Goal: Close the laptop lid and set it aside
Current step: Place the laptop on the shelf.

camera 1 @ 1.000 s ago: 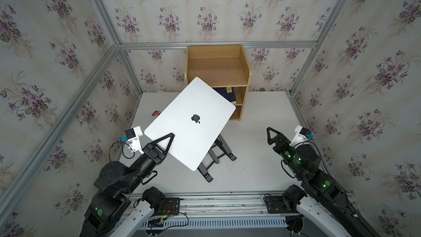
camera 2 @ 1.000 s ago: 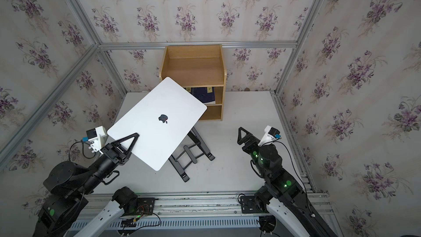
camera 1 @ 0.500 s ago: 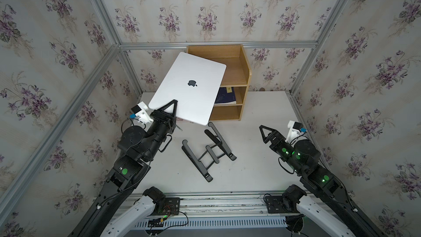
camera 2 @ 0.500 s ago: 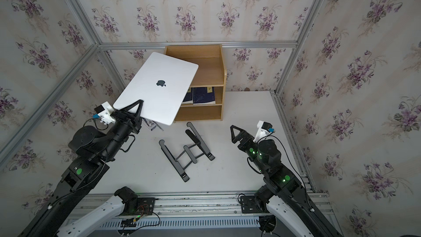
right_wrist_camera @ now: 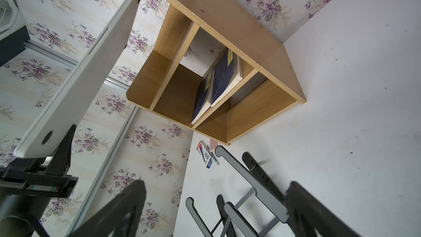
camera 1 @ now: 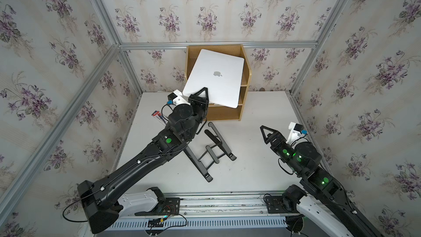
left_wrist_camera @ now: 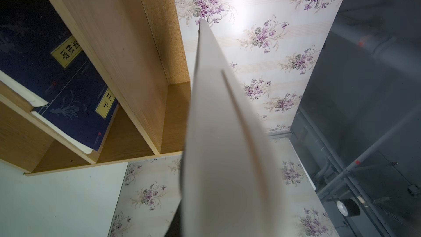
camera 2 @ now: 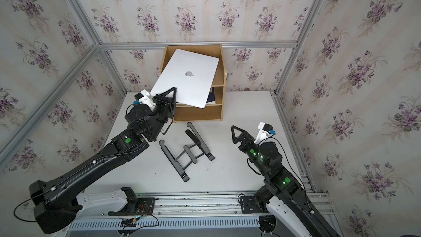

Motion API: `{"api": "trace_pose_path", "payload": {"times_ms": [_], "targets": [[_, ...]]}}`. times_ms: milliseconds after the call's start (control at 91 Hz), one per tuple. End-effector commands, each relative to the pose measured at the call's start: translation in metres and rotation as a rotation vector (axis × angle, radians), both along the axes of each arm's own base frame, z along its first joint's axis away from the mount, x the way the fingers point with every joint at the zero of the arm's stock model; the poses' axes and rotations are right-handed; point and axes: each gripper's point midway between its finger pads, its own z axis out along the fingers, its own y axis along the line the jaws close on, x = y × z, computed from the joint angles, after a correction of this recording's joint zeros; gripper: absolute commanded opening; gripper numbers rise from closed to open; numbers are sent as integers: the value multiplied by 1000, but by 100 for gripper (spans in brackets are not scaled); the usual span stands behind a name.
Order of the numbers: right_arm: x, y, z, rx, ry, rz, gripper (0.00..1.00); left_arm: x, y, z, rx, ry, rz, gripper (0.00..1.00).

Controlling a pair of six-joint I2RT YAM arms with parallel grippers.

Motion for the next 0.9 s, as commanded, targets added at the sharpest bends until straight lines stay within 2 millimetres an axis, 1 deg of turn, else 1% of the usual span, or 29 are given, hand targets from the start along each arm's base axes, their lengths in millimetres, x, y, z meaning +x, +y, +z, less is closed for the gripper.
{"api": "trace_pose_path", "payload": {"times_ms": [0, 88, 165, 220, 374, 516, 582, 648, 670, 692, 791, 890], "targets": [[-2, 1, 6, 26, -20, 10, 100, 5, 14, 52, -214, -165, 99, 0], [-4, 0, 4, 28, -21, 13, 100, 15, 8, 43, -229, -142, 118, 0], [-6, -1, 1, 34, -16, 12, 100, 24, 1, 30, -242, -97, 130, 0], [-7, 0, 0, 42, -15, 16, 100, 28, 1, 21, -265, -66, 147, 0], [-7, 5, -5, 51, -5, 41, 100, 35, 5, 11, -260, -38, 198, 0], [-5, 9, -12, 51, 8, 53, 100, 41, -1, -10, -248, 28, 203, 0], [-4, 12, -12, 51, 8, 62, 100, 42, -2, -16, -236, 55, 205, 0], [-2, 14, -13, 48, 12, 69, 100, 43, -1, -17, -235, 79, 211, 0], [-2, 15, -14, 46, 15, 70, 100, 47, -7, -27, -214, 97, 214, 0], [-2, 15, -14, 45, 16, 71, 100, 49, -9, -31, -207, 108, 216, 0], [-1, 16, -14, 32, 14, 74, 100, 55, -12, -39, -194, 128, 219, 0], [1, 15, -15, 26, 11, 67, 100, 58, -10, -49, -197, 159, 229, 0]]}}
